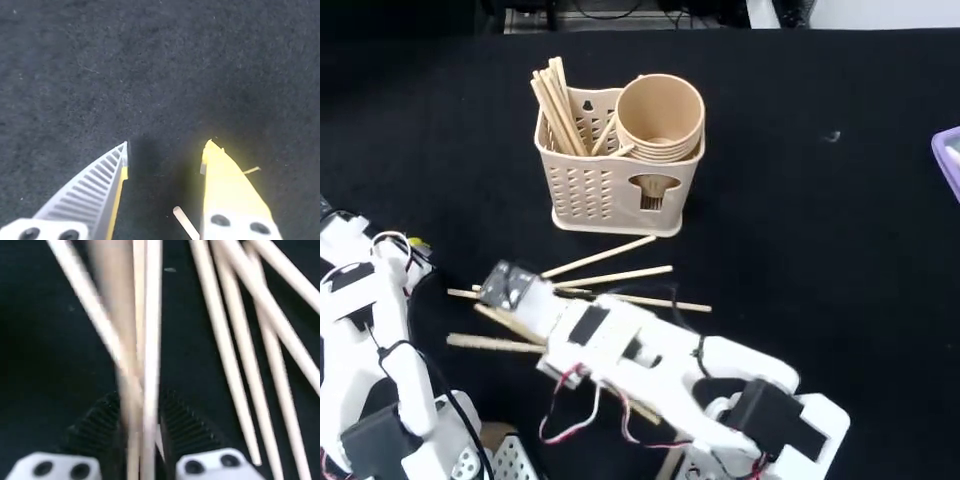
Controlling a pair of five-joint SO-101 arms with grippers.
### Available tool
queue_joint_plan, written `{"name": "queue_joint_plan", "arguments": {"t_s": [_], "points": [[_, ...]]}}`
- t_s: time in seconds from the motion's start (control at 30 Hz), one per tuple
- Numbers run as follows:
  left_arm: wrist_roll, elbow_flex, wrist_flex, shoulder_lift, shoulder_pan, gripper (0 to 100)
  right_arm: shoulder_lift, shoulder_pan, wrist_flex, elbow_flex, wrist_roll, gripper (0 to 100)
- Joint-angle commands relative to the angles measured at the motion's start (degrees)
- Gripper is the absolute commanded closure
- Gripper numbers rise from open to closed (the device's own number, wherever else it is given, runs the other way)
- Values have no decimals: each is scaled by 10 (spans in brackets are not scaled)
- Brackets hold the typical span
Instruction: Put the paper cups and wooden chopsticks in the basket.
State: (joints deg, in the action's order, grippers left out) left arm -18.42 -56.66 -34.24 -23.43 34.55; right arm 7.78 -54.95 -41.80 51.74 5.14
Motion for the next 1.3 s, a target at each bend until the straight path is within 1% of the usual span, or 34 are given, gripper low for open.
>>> {"name": "queue_joint_plan", "arguments": {"t_s": [0.0,0.1,0.2,0.27,0.37,0.53,0.6,0.67,0.7,0.8,0.87,1.1,1.27], "points": [[-3,6,7,-20,13,762,59,47,-38,-22,4,988],[-3,5,7,-20,12,762,117,69,-61,-6,15,988],[-3,5,7,-20,9,762,153,88,-61,25,69,988],[-3,5,7,-20,9,762,158,104,-61,36,91,987],[-3,5,7,-20,9,762,148,106,-61,39,94,977],[-3,5,7,-20,9,762,109,75,-47,36,92,851],[-3,5,7,-20,10,762,99,69,-36,36,92,832],[-3,5,7,-20,11,762,100,69,-33,36,92,854],[-3,5,7,-20,12,762,103,69,-32,36,92,880],[-3,5,8,-20,12,762,123,69,-32,36,92,992],[-3,5,8,-20,12,762,140,69,-32,42,92,979],[-3,5,8,-20,12,762,211,69,-32,73,92,988],[-3,5,9,-20,11,762,226,67,-32,85,92,987]]}}
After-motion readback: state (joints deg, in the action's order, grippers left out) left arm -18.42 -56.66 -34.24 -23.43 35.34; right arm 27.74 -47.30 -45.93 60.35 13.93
